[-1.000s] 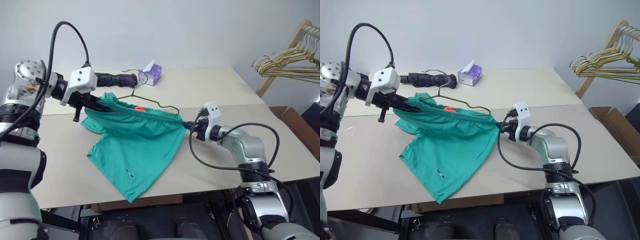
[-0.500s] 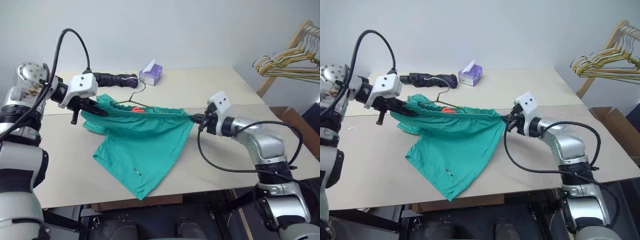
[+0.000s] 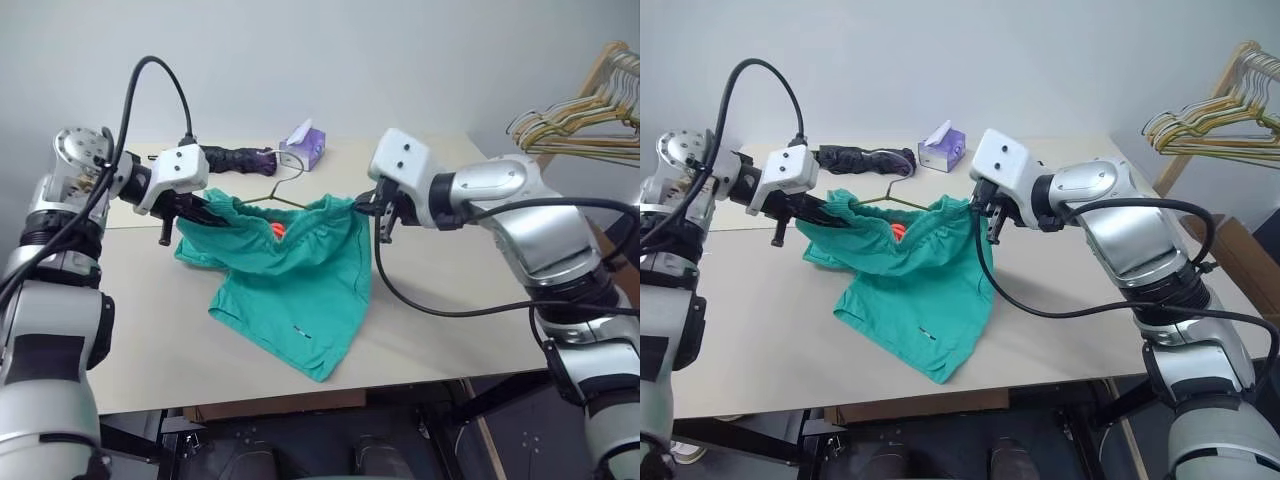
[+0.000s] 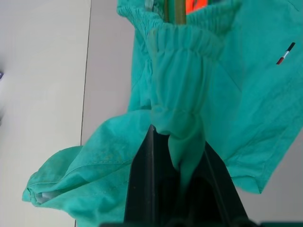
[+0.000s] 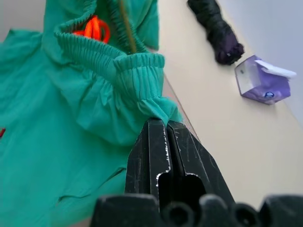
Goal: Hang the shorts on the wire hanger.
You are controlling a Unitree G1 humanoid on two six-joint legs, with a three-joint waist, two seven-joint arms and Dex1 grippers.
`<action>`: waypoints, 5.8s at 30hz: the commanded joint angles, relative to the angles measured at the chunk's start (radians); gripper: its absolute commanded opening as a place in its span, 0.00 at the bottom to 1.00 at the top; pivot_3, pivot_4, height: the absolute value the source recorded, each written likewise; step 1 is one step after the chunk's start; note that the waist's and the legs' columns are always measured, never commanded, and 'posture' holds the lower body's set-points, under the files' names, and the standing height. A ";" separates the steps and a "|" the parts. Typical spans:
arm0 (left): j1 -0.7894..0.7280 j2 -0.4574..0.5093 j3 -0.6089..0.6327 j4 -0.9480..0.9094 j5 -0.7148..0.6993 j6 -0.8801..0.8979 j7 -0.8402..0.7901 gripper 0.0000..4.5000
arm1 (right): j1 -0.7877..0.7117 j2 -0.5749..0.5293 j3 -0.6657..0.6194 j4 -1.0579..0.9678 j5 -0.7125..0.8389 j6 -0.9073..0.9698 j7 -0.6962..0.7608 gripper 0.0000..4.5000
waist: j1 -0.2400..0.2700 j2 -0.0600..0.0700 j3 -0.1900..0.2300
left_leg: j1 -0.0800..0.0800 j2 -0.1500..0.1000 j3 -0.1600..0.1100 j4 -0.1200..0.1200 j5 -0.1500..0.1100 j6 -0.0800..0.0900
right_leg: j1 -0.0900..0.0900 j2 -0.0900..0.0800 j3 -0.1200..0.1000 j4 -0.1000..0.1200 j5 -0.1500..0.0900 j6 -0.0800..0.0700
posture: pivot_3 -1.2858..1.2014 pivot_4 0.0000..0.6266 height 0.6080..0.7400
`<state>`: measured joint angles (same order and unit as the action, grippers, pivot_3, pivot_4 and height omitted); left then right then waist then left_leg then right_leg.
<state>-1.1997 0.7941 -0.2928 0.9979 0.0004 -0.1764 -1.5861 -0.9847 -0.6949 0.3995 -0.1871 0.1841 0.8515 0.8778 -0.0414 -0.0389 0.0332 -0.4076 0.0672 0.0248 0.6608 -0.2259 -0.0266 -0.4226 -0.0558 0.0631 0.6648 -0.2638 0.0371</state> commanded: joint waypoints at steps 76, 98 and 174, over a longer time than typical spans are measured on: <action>0.096 0.066 0.006 -0.176 -0.188 0.028 -0.028 0.52 | 0.046 0.131 -0.081 0.213 -0.045 -0.258 0.229 0.00 | 0.002 0.000 0.000 | 0.001 0.000 0.000 0.000 0.000 0.000 | 0.001 0.000 0.000 0.000 0.000 0.000 | 0.54 0.00 1.00; 0.158 0.131 0.199 -0.081 -0.082 0.011 0.154 0.99 | 0.168 0.075 -0.170 0.060 0.000 -0.078 0.126 0.00 | 0.009 0.000 0.000 | 0.001 0.000 0.000 0.000 0.000 0.000 | 0.001 0.000 0.000 0.001 0.000 0.000 | 0.53 0.00 1.00; 0.582 -0.220 0.643 -1.146 -0.973 0.661 0.503 0.99 | -0.347 -0.071 -1.197 1.147 -0.058 0.061 -1.628 0.00 | -0.132 0.023 0.001 | 0.022 -0.004 0.002 -0.014 0.000 0.000 | 0.020 -0.003 0.005 -0.009 0.000 0.000 | 0.49 0.00 1.00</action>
<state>-0.5907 0.5686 0.3335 -0.1416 -0.9505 0.4996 -1.0814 -1.3242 -0.7585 -0.8151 0.9808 0.1052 0.9230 -0.7443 -0.1737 -0.0157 0.0342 -0.3859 0.0635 0.0265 0.6470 -0.2257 -0.0265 -0.4026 -0.0582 0.0678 0.6559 -0.2638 0.0369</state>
